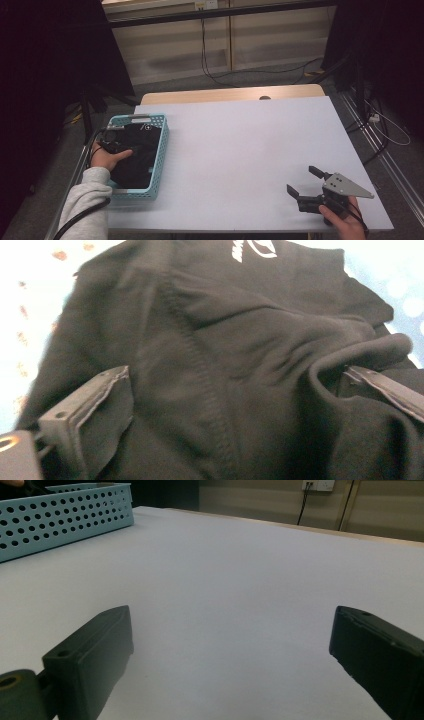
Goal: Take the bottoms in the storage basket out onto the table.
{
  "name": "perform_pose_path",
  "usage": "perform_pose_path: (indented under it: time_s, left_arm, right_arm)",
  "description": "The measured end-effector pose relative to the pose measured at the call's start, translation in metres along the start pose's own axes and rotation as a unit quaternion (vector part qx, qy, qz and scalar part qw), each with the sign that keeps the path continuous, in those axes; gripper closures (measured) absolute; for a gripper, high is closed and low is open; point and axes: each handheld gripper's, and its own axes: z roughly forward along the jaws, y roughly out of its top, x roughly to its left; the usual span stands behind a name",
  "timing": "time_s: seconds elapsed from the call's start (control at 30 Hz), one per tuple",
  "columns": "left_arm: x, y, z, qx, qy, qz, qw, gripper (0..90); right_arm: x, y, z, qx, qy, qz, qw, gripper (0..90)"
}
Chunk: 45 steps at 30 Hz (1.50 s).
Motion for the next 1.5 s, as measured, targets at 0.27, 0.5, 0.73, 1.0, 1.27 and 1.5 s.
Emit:
perform_pose_path:
  time_s: [0.27,0.5,0.73,1.0,1.27,1.5]
  left_arm:
    - [-0.002,-0.010,0.016,0.016,0.000,-0.007,0.9998,0.0]
    - [-0.010,-0.010,0.017,0.029,-0.010,-0.001,0.9995,0.1]
    - [-0.020,-0.016,0.014,0.013,-0.018,-0.001,0.9998,1.6]
    - [-0.027,-0.016,0.008,0.009,-0.023,0.004,0.9997,28.7]
    - [-0.031,-0.010,0.006,0.017,-0.028,0.003,0.9995,59.5]
    - [-0.030,-0.004,0.003,0.032,-0.039,-0.063,0.9967,73.5]
  right_arm:
    - [0.000,0.000,0.000,0.000,0.002,-0.003,1.0000,3.0]
    - [0.000,0.000,0.000,0.000,0.003,-0.004,1.0000,3.0]
    - [0.001,0.000,0.001,0.002,0.007,-0.006,0.9999,3.0]
    - [0.003,0.001,0.001,0.002,0.009,-0.009,0.9999,3.0]
    - [0.003,0.001,0.001,0.002,0.008,-0.011,0.9999,3.1]
    - [0.003,0.001,0.001,0.003,0.008,-0.011,0.9999,3.1]
